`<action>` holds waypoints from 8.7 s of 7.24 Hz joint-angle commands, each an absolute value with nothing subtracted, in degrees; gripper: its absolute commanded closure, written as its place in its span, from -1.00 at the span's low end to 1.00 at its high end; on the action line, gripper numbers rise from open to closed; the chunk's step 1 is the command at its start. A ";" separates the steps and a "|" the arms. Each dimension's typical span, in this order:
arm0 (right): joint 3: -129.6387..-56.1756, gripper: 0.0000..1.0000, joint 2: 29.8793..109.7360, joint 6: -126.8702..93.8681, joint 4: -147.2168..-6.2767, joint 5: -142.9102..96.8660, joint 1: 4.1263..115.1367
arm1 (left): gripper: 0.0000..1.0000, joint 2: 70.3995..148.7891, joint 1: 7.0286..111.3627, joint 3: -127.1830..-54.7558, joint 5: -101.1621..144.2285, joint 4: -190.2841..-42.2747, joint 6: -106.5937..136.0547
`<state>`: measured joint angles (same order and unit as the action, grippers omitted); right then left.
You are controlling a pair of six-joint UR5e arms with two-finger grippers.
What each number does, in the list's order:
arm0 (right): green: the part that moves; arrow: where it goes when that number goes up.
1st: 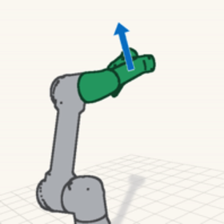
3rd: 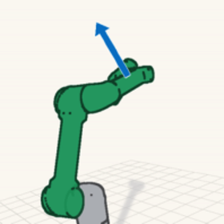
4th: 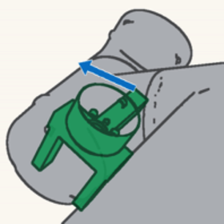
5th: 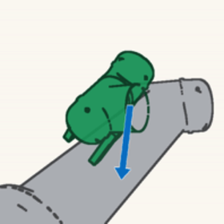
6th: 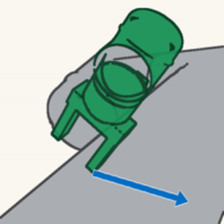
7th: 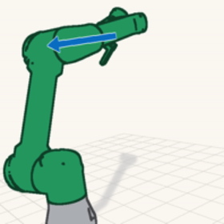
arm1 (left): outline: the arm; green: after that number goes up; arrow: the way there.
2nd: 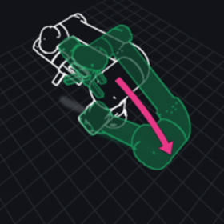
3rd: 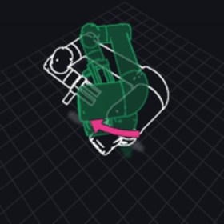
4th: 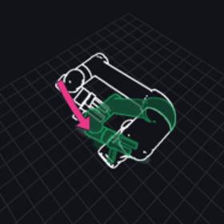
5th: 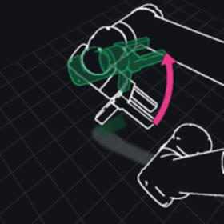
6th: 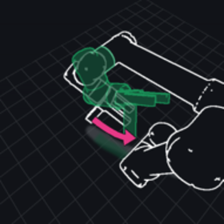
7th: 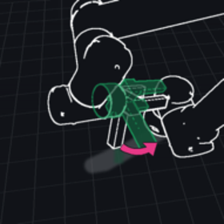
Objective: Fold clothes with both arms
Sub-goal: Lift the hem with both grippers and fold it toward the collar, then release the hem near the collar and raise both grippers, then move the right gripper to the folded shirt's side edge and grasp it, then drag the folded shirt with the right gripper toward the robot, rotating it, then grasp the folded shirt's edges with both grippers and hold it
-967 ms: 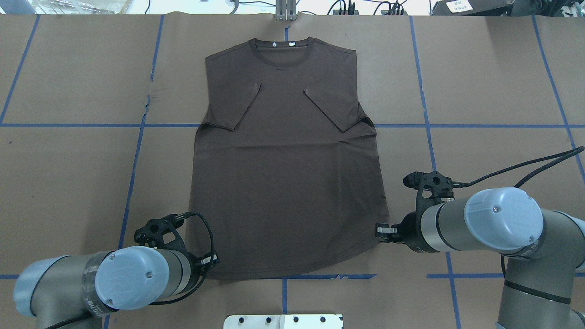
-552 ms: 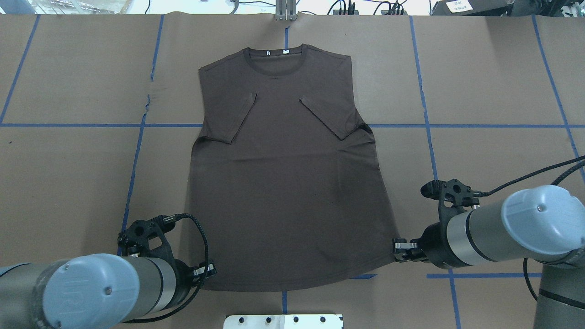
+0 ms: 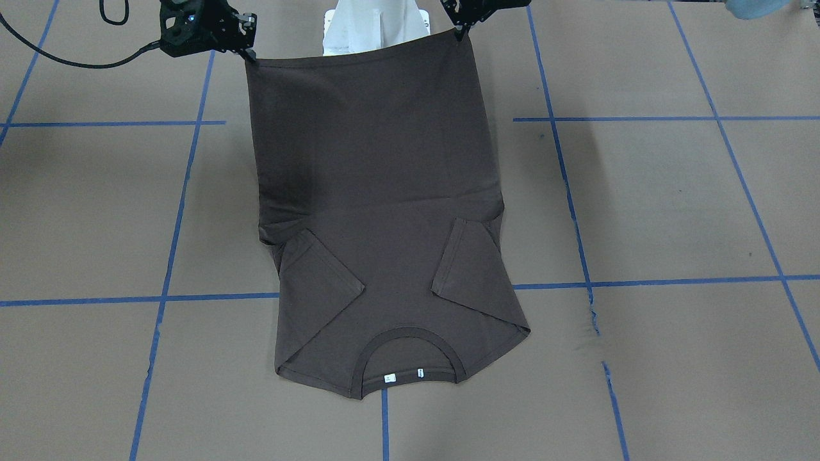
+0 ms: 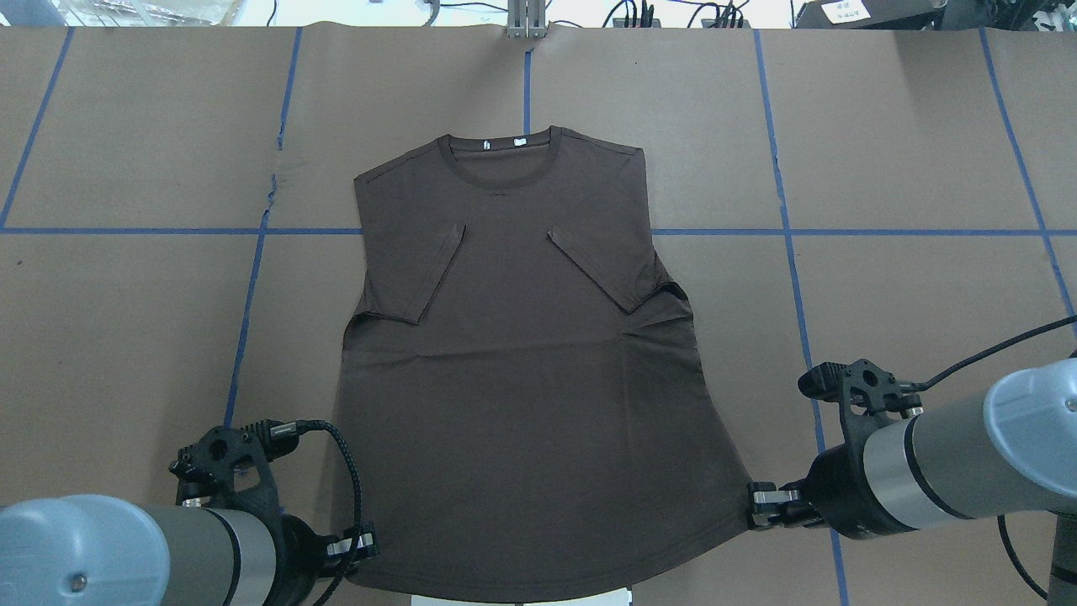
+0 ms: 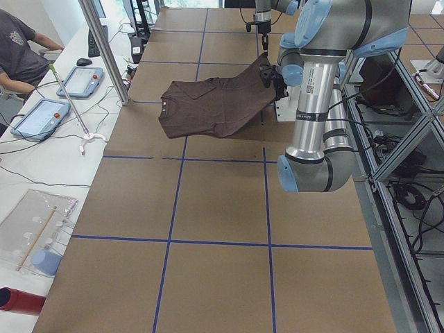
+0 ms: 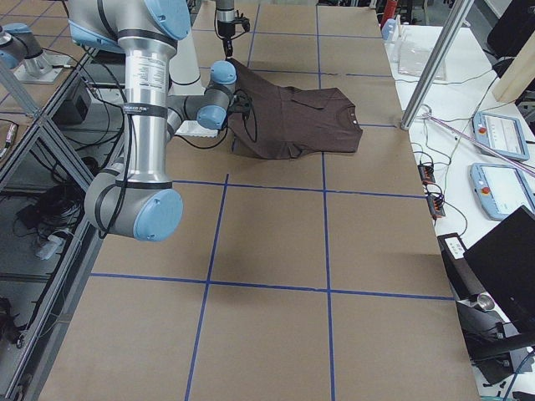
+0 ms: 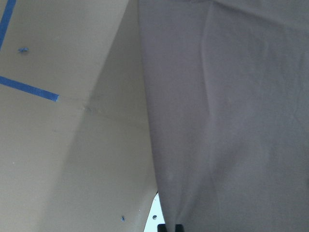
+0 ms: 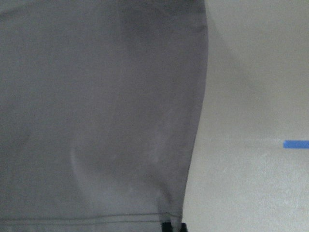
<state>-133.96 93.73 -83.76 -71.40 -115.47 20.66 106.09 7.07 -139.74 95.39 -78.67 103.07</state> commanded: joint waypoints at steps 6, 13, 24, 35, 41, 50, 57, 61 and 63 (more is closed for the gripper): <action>-102.80 1.00 66.39 -65.77 -71.02 -123.66 48.15 | 1.00 115.75 35.83 -117.47 98.00 -84.16 81.31; -69.56 1.00 44.58 -64.34 -70.58 -122.79 52.12 | 1.00 122.60 44.29 -83.78 97.82 -114.15 80.68; -63.46 1.00 39.46 -64.34 -70.66 -119.53 51.94 | 1.00 125.42 44.39 -80.07 97.56 -114.52 79.63; -90.95 -1.00 64.57 -77.96 -65.13 -114.96 38.85 | -1.00 125.33 44.30 -90.86 98.00 -109.35 81.81; -90.79 -0.58 66.36 -77.52 -65.21 -114.17 35.95 | -1.00 125.24 44.03 -91.49 98.00 -109.25 82.44; -113.83 1.00 87.64 -77.96 -65.30 -115.85 27.21 | -1.00 122.79 43.68 -95.27 97.91 -109.25 82.62; -128.39 -1.00 96.69 -87.36 -64.87 -110.57 11.65 | -1.00 119.64 36.25 -101.05 98.00 -107.85 87.50; -126.65 -1.00 88.33 -87.19 -64.86 -110.48 26.00 | -0.71 116.46 16.99 -105.65 93.62 -102.04 112.38; -125.78 -1.00 86.23 -87.19 -64.86 -111.00 27.51 | -0.49 116.72 15.38 -104.07 93.34 -101.95 113.91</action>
<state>-126.31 87.28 -87.20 -64.90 -110.73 26.43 116.60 16.40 -104.95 93.74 -102.10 112.76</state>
